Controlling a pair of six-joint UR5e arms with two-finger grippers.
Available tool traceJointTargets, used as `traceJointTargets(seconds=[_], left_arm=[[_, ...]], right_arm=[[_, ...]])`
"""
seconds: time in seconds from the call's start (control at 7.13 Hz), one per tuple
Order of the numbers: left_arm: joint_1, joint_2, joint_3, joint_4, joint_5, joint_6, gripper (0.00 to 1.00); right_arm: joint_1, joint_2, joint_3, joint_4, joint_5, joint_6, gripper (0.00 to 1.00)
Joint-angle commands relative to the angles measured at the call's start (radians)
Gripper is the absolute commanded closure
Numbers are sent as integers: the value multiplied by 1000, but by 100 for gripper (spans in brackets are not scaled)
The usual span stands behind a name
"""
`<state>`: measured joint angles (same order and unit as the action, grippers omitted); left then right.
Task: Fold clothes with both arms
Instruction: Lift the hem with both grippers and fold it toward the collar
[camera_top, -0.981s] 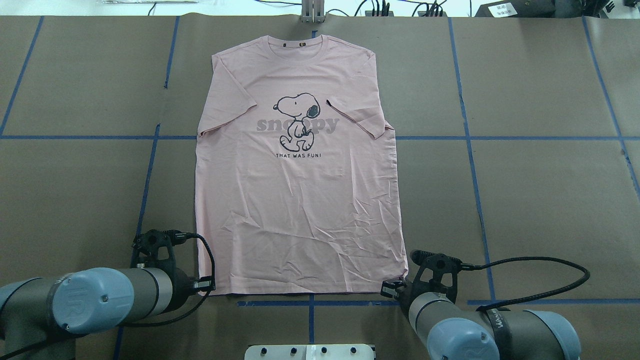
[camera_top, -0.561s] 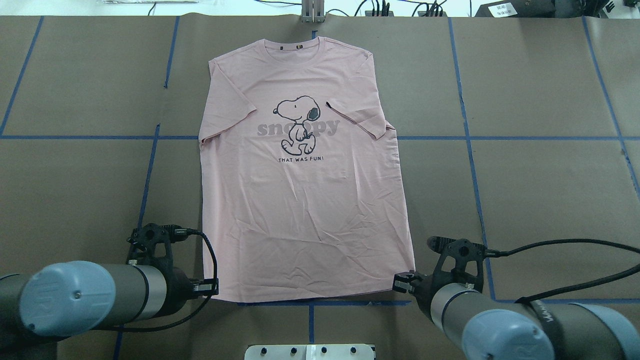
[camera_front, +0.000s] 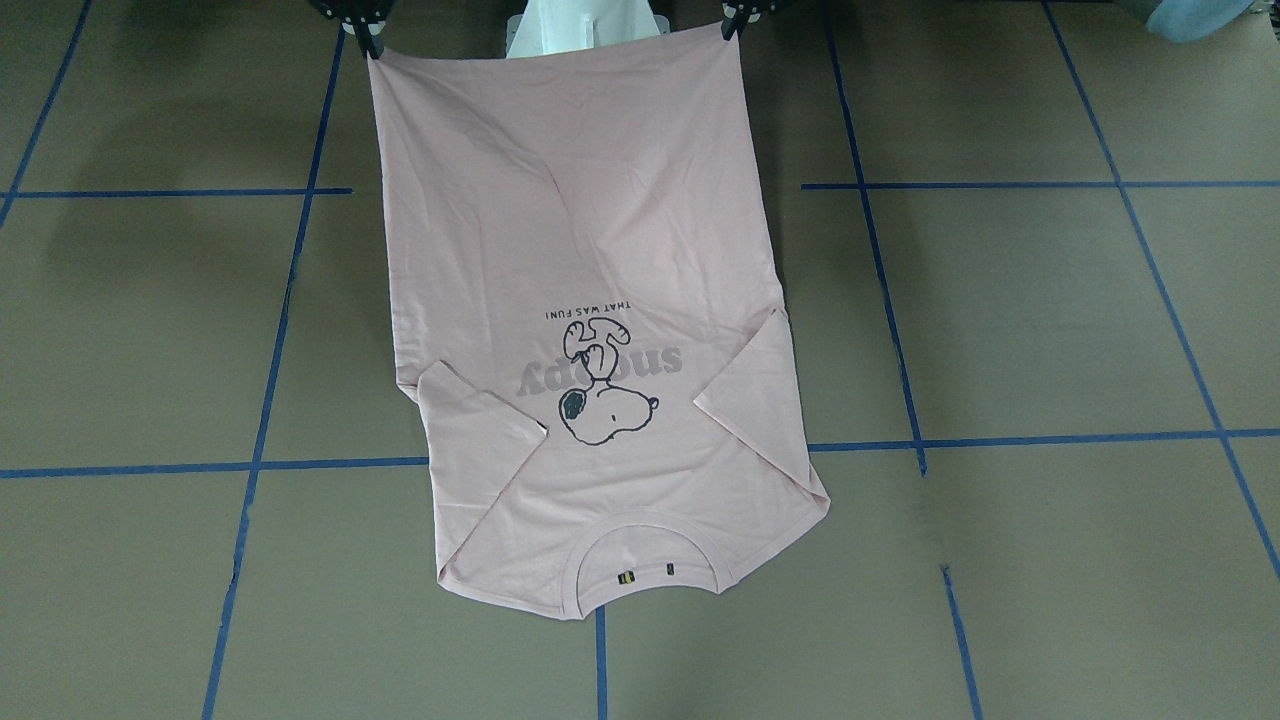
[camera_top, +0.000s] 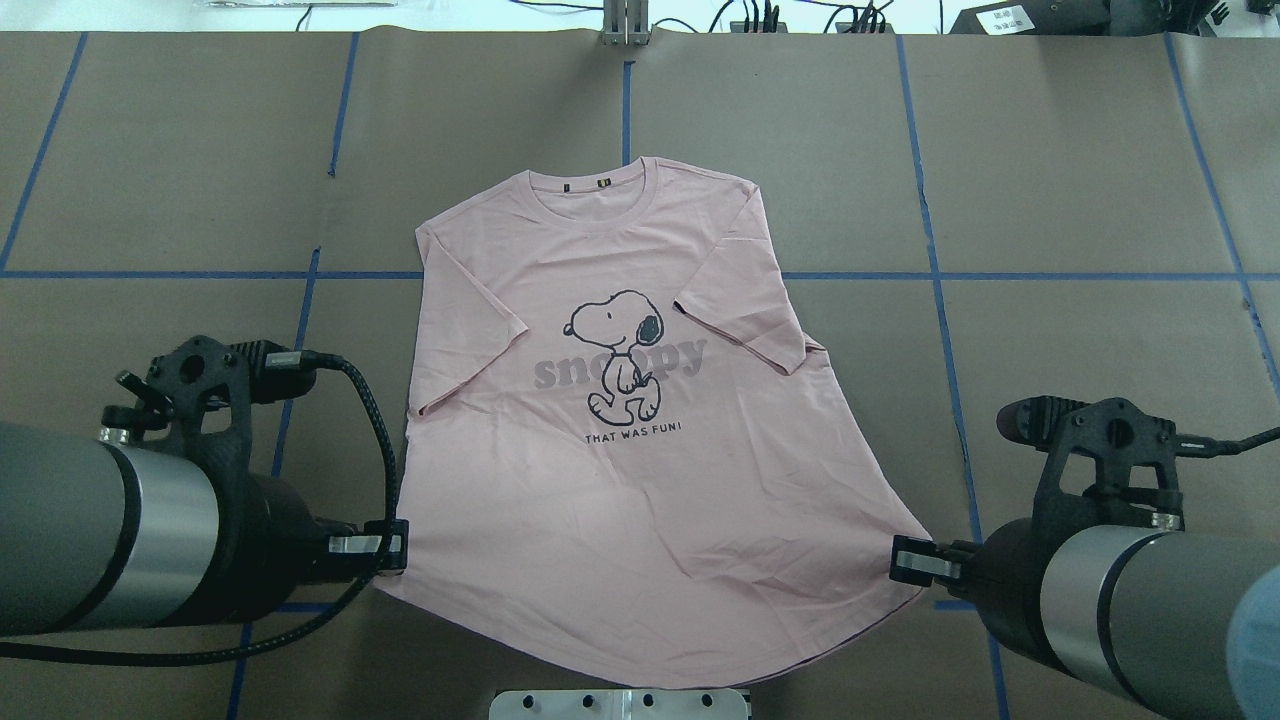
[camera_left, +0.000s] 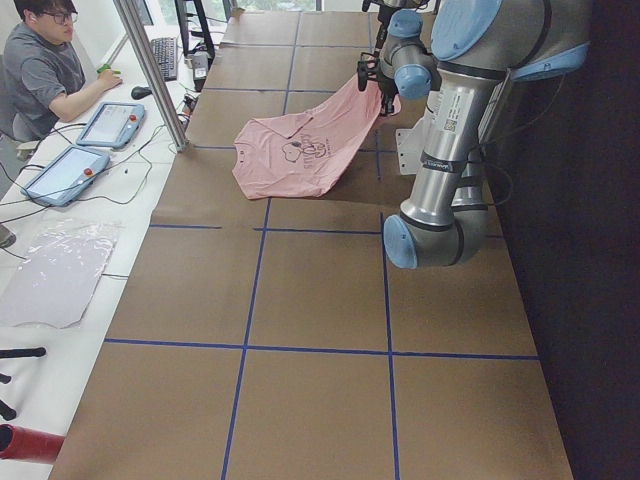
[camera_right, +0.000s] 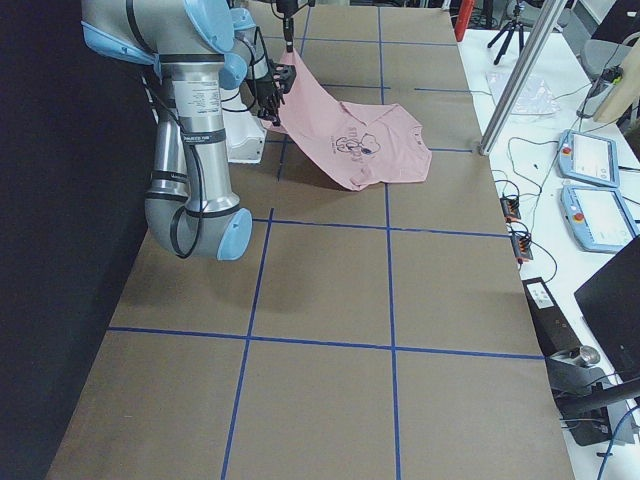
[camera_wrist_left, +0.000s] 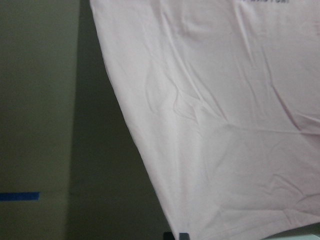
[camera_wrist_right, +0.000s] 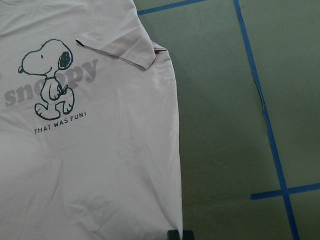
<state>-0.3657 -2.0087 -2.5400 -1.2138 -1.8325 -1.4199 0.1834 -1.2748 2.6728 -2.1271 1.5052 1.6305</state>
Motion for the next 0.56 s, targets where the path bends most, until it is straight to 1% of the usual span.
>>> traceJointTargets(seconds=[0.0,0.14,0.28,0.42], left_arm=[[-36,-38,77,48,-10,134,100],[-95,-48,168,30,-11,182,100],[-149,-48,243,-16,-11,240,100],[-197,-48,323,-68,-11,280,100]], right_arm=[[55,118,-93,-73,20,-75,100],[121,177,-199,-68,21,-133,100],[193,211,-291,-21,21,-205,100],[277,212,-394,92,26,-283,100]])
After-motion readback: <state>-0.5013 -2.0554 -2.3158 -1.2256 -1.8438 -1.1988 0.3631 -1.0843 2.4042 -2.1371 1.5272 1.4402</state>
